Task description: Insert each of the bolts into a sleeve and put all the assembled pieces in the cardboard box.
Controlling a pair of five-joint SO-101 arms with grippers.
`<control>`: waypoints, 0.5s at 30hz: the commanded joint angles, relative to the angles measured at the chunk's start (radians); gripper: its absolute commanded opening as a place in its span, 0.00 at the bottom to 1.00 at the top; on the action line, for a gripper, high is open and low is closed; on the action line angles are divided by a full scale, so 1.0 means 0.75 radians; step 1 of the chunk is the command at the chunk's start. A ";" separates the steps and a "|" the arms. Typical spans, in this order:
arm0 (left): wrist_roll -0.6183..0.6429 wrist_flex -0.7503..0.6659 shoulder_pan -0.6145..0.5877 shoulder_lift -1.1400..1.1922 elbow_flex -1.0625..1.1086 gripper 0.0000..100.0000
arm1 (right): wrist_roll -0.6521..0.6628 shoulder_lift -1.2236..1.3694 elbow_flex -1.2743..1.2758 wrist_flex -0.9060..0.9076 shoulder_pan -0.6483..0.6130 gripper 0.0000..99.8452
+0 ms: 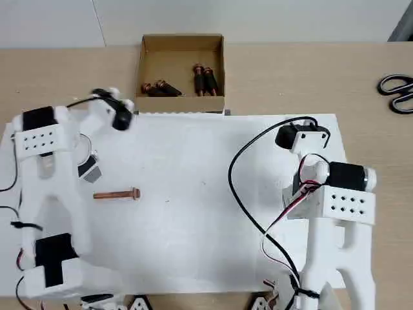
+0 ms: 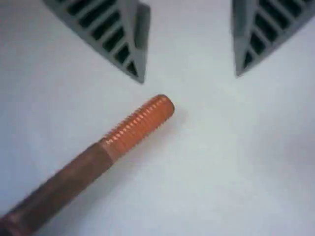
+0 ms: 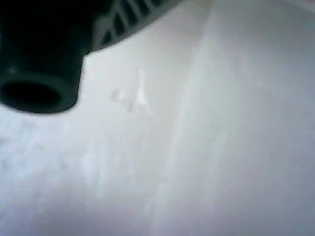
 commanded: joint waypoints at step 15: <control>-0.638 0.068 0.162 -0.053 0.138 0.19 | -0.002 -0.044 -0.008 -0.009 0.011 0.00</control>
